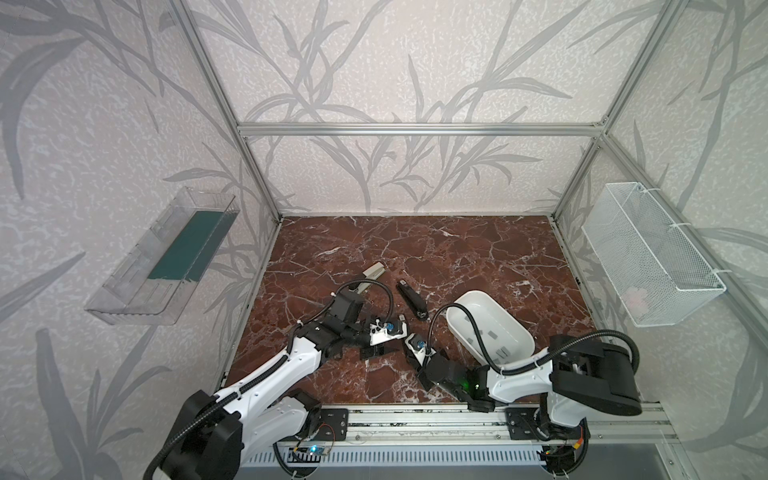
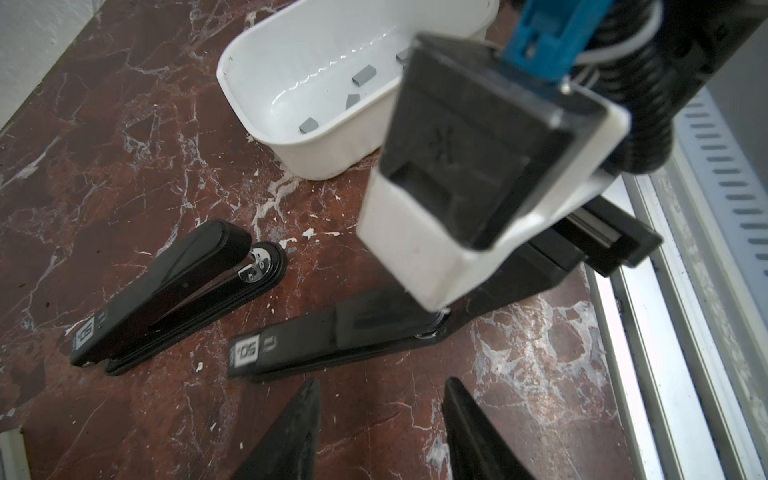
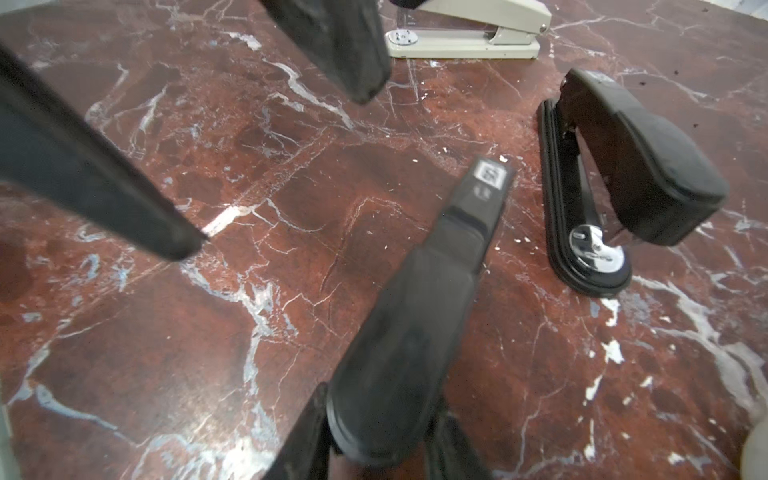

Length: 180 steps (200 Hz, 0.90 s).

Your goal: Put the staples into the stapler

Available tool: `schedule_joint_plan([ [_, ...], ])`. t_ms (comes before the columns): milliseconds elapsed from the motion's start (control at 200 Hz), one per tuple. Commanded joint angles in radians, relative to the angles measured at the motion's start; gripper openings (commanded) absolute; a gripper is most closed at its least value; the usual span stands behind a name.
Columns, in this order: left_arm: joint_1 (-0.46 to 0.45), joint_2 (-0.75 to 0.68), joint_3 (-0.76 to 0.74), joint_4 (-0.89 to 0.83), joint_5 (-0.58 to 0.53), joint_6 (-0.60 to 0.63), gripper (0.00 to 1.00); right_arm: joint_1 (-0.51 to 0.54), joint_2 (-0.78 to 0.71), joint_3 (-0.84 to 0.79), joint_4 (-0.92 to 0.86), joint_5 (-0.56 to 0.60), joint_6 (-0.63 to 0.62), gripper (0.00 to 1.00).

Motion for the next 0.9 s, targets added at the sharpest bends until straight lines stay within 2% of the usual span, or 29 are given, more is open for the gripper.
schedule_joint_plan([
  [0,-0.04,-0.015,0.03,-0.052,-0.112,0.056,0.5,0.006,0.017,0.018,0.052,-0.013,-0.058,0.15],
  [150,-0.112,0.015,0.079,-0.081,-0.247,0.075,0.48,0.007,-0.04,-0.035,0.045,-0.015,-0.092,0.09],
  [195,-0.115,0.027,0.093,-0.073,-0.247,0.078,0.45,0.006,-0.066,-0.068,0.062,-0.017,-0.112,0.11],
  [245,-0.115,0.034,0.099,-0.042,-0.248,0.07,0.47,0.007,-0.095,-0.092,0.072,-0.031,-0.141,0.11],
  [315,-0.118,0.03,0.142,-0.104,-0.235,0.079,0.46,0.006,-0.126,-0.113,0.066,-0.014,-0.158,0.11],
  [365,-0.118,0.003,0.157,-0.118,-0.269,0.047,0.46,0.006,-0.151,-0.142,0.083,-0.008,-0.164,0.17],
  [450,-0.111,-0.032,0.162,-0.057,-0.335,0.076,0.59,-0.01,-0.194,-0.191,0.154,-0.059,-0.178,0.27],
  [515,-0.103,-0.003,0.285,-0.149,-0.347,0.115,0.6,-0.013,-0.21,-0.186,0.161,-0.112,-0.2,0.34],
  [595,-0.021,0.056,0.461,-0.335,-0.284,0.149,0.58,-0.013,-0.209,-0.134,0.111,-0.142,-0.214,0.36],
  [665,0.074,0.09,0.542,-0.451,-0.249,0.193,0.52,-0.013,-0.201,-0.092,0.066,-0.124,-0.207,0.39],
  [700,0.114,0.087,0.543,-0.474,-0.231,0.223,0.51,-0.013,-0.196,-0.08,0.065,-0.112,-0.204,0.42],
  [770,0.202,0.066,0.491,-0.422,-0.214,0.242,0.55,-0.018,-0.192,-0.054,0.034,-0.07,-0.174,0.46],
  [895,0.333,0.061,0.445,-0.39,-0.155,0.27,0.55,-0.025,-0.176,-0.01,-0.047,0.012,-0.048,0.49],
])
